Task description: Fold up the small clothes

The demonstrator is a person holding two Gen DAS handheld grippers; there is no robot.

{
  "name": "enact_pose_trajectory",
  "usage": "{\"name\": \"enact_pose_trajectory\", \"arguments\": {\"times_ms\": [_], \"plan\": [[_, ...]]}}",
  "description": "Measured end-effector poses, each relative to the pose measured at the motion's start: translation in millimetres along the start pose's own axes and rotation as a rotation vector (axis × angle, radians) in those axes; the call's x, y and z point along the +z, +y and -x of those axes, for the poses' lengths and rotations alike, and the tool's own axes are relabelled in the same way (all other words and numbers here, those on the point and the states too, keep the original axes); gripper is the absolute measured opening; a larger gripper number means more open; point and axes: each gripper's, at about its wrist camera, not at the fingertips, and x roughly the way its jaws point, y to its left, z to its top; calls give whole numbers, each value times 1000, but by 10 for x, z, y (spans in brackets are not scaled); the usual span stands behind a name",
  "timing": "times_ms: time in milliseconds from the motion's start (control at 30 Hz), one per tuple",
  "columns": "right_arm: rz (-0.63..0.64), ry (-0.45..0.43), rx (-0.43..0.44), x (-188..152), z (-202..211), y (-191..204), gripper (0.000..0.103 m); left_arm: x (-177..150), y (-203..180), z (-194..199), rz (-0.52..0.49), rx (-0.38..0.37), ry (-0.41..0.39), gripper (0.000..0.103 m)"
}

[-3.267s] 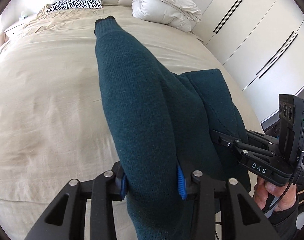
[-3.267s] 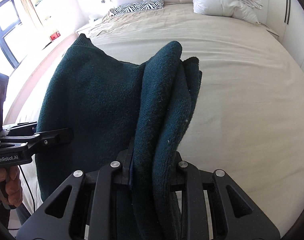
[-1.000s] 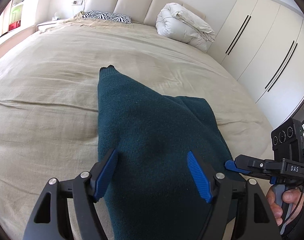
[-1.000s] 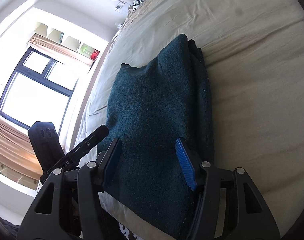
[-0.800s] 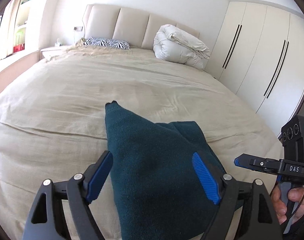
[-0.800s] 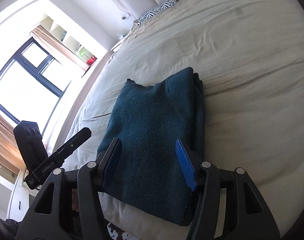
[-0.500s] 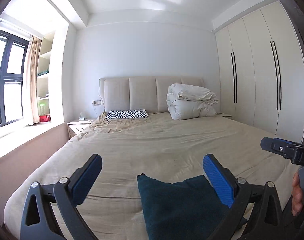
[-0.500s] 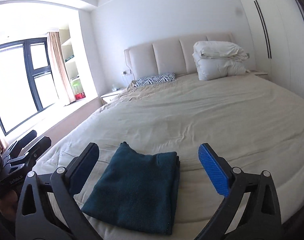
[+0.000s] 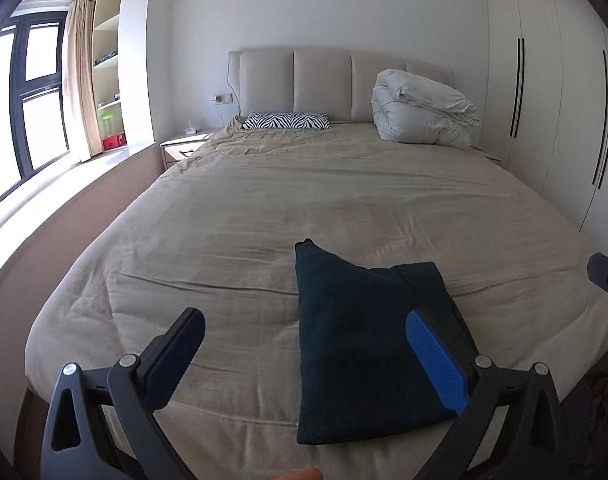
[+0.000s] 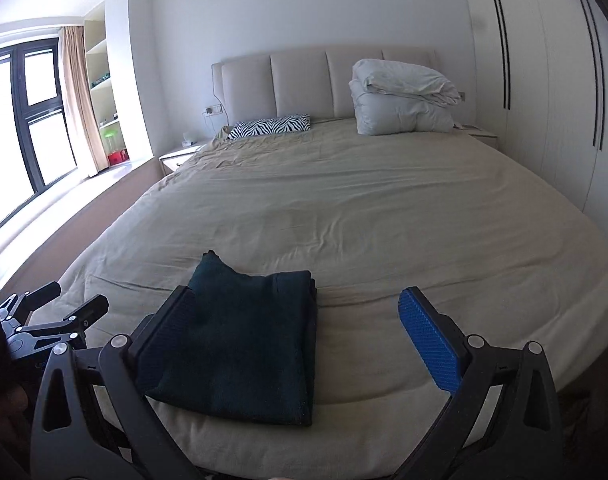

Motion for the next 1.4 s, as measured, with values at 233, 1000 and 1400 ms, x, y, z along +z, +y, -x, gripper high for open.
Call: {"name": "enact_pose_trajectory", "arguments": {"times_ms": [233, 1000, 1400], "plan": [[32, 153, -28, -486, -507, 147, 103, -379, -78, -408, 4, 24, 164, 103], [-26, 311, -62, -787, -1008, 40, 103, -564, 17, -634, 12, 20, 233, 103], [-26, 321, -65, -799, -1033, 50, 103, -586, 25, -656, 16, 24, 243, 103]]}}
